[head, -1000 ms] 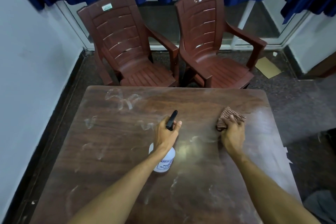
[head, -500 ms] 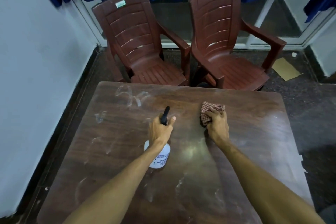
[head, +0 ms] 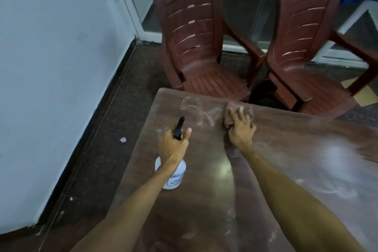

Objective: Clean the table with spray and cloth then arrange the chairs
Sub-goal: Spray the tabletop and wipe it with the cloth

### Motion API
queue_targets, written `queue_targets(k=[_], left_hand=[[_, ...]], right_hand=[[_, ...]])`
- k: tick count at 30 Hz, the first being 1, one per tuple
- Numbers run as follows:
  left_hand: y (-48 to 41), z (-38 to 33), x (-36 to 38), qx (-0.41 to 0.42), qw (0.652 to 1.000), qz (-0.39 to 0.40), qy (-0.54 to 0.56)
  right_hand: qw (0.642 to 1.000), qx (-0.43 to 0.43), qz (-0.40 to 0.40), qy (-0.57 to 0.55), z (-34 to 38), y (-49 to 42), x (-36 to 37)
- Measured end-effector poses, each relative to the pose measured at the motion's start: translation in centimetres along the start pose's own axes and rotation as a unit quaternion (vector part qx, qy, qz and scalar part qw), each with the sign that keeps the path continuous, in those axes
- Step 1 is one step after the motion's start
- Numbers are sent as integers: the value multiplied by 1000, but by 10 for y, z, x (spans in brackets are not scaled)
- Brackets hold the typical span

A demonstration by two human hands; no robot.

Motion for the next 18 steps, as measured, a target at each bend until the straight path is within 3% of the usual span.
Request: queue_targets(k=[1, 2, 5, 6, 9, 10, 13, 14, 18], left_hand=[[-5, 6, -12, 0, 1000, -2, -1], [-10, 13, -24, -4, 1000, -4, 3], [-23, 27, -46, -17, 999, -1, 34], [-28, 29, -51, -18, 999, 4, 39], [-41, 33, -66, -13, 999, 7, 44], [-44, 34, -72, -9, 999, 4, 49], [-49, 35, -84, -4, 999, 5, 45], [-50, 36, -86, -3, 999, 10, 46], [-57, 47, -100, -2, 999, -7, 51]], right_hand=[[1000, 26, -1, 4, 15, -4, 4], [999, -3, 10, 32, 45, -6, 17], [974, -173, 59, 136, 120, -2, 66], [976, -163, 46, 135, 122, -10, 61], [999, -6, 23, 47, 106, -40, 44], [997, -30, 31, 63, 124, -39, 54], [958, -232, 80, 148, 192, -20, 104], [955, -245, 83, 148, 200, -25, 104], [986, -123, 72, 88, 219, -94, 79]])
Point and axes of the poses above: each hand's wrist, its own y-axis away from the middle knuckle, its own x-axis out of the palm, z = x × y, the point moved 10 cm from there along -y, towards the middle knuckle, and after that the axes turned 14 degrees about z, right-handed, at the moved point
